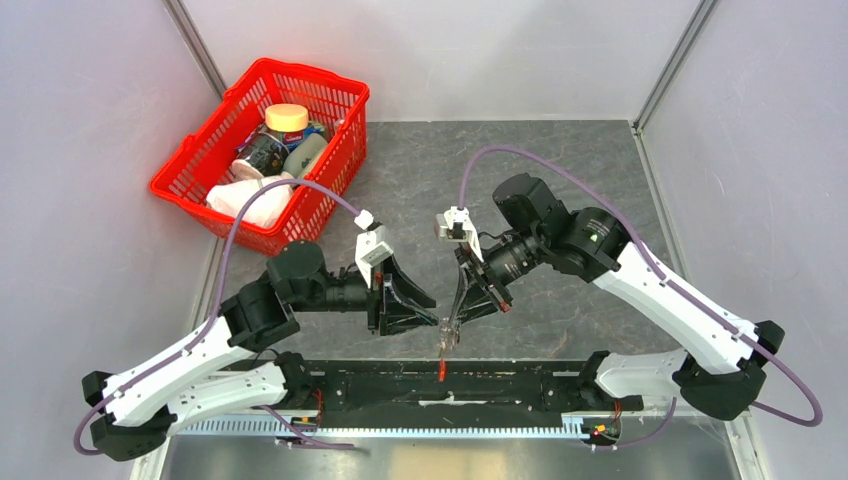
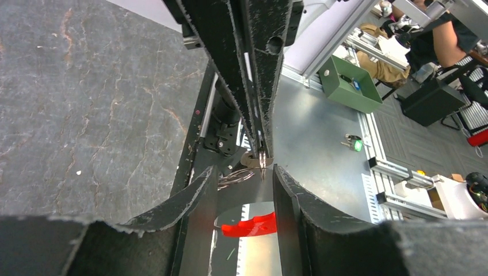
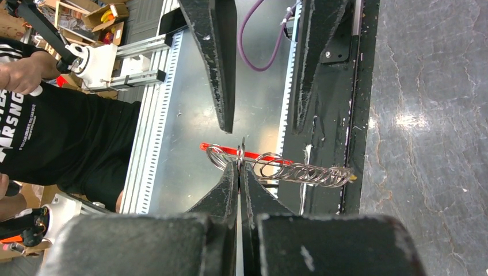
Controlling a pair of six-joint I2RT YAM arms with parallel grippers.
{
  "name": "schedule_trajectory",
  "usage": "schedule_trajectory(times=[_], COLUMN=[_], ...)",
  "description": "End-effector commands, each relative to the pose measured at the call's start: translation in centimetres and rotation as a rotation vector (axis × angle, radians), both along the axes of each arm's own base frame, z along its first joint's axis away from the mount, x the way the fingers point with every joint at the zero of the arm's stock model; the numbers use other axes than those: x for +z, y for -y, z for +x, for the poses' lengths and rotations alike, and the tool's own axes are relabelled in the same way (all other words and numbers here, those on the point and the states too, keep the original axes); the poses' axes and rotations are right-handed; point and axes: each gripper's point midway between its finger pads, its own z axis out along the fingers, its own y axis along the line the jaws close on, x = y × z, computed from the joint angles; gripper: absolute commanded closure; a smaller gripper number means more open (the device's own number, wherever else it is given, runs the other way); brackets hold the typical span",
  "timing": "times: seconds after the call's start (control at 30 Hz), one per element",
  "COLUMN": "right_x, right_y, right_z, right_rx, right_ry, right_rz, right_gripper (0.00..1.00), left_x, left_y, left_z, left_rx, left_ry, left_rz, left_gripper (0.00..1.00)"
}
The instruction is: Put the keys on the keyring
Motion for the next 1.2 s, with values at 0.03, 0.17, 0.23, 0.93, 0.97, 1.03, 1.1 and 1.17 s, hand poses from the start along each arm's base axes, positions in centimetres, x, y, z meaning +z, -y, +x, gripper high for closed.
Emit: schedule_trajectory(times=[0.03, 0.17, 0.23, 0.93, 0.97, 1.03, 1.1, 1.17], right_x=[0.3, 0.1, 0.2, 1.5, 1.6, 1.7, 1.9, 2.0], right_y=[-0.6, -1.0, -1.2, -2.2, -2.2, -2.2, -2.1, -2.1], right_z=[-0.2, 0.0, 0.2, 0.8, 0.8, 0.8, 0.8, 0.8], right_rx=[0.026, 0.016, 0.010, -0.008, -0.006, -0.007, -0.010, -0.013], right_ry=[0.019, 0.025, 0.030, 0.057, 0.057, 0.061, 0.067, 0.071], right_rz=[0.027, 0.025, 0.029, 0.065, 0.066, 0.068, 0.072, 0.074], right_gripper=[1.00, 1.00, 1.00, 1.00, 1.00, 1.00, 1.00, 1.00], left_x=[1.8, 1.7, 1.6, 1.6, 1.5, 1.5, 1.4, 1.4], left_y=[0.0, 0.2, 0.2, 0.3, 0.3, 0.4, 0.4, 0.4], left_z=[-1.1, -1.2, -1.2, -1.3, -1.3, -1.3, -1.4, -1.4], left_rx=[-0.051, -0.060, -0.065, -0.071, -0.073, -0.075, -0.077, -0.078], left_ry=[0.002, -0.007, -0.013, -0.022, -0.023, -0.025, -0.025, -0.026], left_rz=[-0.063, -0.067, -0.065, -0.067, -0.065, -0.063, -0.061, -0.061], left_gripper=[0.54, 0.55, 0.55, 0.77, 0.78, 0.78, 0.78, 0.78])
